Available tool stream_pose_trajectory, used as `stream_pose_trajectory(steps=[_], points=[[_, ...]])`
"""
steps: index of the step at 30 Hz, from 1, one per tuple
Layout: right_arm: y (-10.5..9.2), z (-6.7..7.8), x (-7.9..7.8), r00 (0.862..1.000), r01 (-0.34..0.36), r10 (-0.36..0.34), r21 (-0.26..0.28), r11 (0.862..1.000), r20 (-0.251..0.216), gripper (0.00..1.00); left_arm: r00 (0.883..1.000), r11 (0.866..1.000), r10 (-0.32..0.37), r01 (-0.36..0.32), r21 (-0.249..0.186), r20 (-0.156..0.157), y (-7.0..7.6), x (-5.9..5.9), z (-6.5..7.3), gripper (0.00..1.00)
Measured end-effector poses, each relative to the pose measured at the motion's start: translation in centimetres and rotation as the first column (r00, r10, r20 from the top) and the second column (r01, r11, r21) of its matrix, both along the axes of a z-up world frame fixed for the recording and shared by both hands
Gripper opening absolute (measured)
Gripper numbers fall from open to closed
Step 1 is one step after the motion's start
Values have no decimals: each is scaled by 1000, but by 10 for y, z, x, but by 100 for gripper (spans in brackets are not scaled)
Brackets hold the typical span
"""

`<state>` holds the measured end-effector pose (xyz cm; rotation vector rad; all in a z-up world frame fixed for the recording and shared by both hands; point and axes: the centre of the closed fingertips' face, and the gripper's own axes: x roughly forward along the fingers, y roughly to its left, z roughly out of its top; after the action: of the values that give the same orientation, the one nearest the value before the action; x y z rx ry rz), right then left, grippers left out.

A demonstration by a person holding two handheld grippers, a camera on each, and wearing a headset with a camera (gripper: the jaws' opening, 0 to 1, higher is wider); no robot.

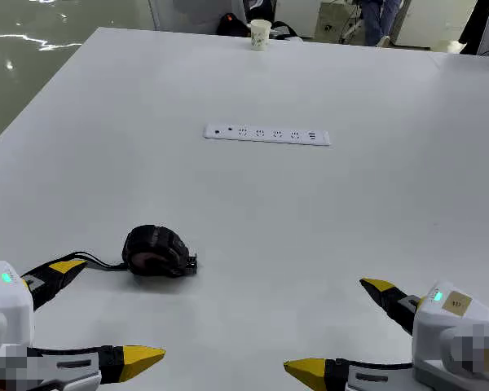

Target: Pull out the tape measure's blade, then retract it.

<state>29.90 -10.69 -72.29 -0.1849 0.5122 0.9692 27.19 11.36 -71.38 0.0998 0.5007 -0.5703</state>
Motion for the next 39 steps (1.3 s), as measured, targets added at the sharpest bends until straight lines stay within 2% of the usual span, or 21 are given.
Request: stream_pose_trajectory(steps=[21, 28, 39], points=[[-3, -3, 0, 1000, -1, 1, -11, 1000, -12, 99, 1000, 1000, 1, -1, 5, 2, 1, 0, -1, 99], [-4, -3, 1, 1000, -2, 2, -20, 1000, -1, 99, 1000, 1000, 1, -1, 11, 2, 2, 0, 0, 99], [-5, -3, 2, 1000, -25, 25, -33, 999, -6, 99, 999, 999, -31, 32, 32, -22, -2, 0, -3, 99]])
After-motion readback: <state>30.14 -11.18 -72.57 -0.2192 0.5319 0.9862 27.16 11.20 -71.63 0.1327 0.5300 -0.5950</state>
